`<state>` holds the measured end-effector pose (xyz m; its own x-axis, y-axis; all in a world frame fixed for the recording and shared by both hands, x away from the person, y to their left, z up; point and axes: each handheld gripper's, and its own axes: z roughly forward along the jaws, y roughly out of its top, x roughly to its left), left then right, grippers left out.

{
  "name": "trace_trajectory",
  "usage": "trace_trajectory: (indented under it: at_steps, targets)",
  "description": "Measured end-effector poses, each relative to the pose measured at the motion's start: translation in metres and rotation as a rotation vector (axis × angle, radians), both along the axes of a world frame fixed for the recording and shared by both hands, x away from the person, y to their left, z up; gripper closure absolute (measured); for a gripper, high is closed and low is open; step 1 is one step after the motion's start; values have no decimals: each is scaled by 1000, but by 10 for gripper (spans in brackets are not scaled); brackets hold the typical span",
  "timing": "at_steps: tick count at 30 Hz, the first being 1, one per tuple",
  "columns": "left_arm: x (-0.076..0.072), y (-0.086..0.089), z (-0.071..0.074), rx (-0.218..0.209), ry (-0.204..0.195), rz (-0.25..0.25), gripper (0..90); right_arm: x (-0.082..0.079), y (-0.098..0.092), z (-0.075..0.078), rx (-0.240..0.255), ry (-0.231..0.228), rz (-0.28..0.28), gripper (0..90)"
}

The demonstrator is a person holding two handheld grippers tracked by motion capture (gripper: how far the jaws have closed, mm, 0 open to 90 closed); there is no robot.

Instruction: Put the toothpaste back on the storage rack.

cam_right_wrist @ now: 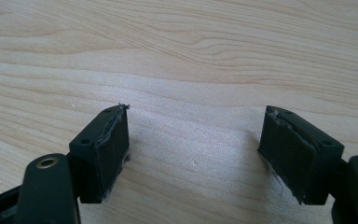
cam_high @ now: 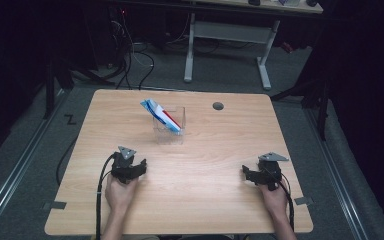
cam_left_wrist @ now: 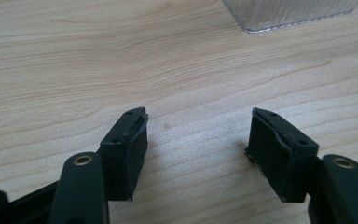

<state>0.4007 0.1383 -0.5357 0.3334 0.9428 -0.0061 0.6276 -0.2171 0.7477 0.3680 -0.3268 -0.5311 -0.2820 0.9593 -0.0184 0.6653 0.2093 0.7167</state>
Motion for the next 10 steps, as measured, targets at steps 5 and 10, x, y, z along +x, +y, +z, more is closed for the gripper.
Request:
trace_trajectory:
  at_steps: [5, 10]
  targets:
    - [0, 0, 0, -1, 1, -2, 367, 0, 0, 0, 0, 0, 0, 238]
    - [0, 0, 0, -1, 2, -5, 360, 0, 0, 0, 0, 0, -1, 238]
